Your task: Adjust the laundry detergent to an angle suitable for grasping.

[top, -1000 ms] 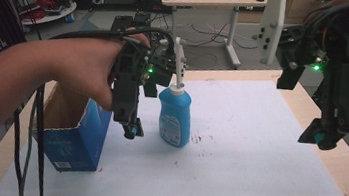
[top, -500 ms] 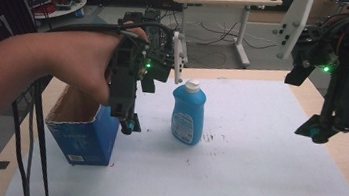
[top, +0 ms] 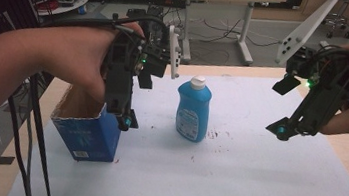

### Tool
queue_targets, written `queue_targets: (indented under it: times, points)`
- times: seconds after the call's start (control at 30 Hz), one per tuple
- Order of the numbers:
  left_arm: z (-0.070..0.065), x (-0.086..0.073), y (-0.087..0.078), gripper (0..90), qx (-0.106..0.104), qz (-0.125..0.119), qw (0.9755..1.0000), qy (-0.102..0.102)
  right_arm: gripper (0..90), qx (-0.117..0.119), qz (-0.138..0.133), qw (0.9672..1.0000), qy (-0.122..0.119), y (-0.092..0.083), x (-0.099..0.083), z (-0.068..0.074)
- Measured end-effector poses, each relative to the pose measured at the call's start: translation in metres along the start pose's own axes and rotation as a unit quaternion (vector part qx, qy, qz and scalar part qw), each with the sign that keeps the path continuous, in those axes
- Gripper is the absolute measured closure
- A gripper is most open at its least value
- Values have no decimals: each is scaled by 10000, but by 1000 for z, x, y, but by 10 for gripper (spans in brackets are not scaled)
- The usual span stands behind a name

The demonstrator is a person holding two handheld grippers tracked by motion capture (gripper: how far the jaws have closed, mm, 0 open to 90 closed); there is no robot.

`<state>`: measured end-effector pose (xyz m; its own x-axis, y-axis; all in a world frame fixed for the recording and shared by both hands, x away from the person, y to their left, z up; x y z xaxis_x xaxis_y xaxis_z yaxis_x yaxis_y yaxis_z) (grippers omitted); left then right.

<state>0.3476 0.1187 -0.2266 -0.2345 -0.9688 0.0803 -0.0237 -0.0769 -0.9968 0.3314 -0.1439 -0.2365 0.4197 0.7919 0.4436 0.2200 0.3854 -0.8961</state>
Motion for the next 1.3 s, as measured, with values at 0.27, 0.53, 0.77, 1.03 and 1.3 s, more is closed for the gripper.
queue_targets:
  times: [0.27, 0.53, 0.77, 1.03, 1.3]
  points:
    - [-1, 0, 0, 17, 18, -21, 10000, -32, 24, 268, -792, 9950, 537, 31, -8, -9]
    - [-2, 1, 0, 17, 12, -20, 10000, -2, 24, 415, -1232, 9873, 913, 58, -5, -16]
    - [-3, 2, 0, 17, 0, -26, 10000, 4, 24, 449, -1492, 9810, 1154, 80, -3, -21]
    - [-2, 2, 1, 17, -7, -14, 10000, 17, 24, 428, -1818, 9721, 1420, 105, 7, -34]
    - [-1, 0, 2, 17, -26, -13, 10000, 11, 24, 446, -1814, 9711, 1485, 125, 14, -39]
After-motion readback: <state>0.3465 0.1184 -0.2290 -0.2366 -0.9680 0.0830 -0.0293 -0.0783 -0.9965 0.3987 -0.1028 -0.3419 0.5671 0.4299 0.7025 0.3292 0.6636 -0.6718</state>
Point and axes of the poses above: each handheld gripper's, and its own axes: y roughly forward along the jaws, x roughly out of its top, z roughly to its left, the point moved 3 cm from there along y, roughly forward along the jaws, and after that the axes turned 8 degrees about y, right-handed, at the moved point
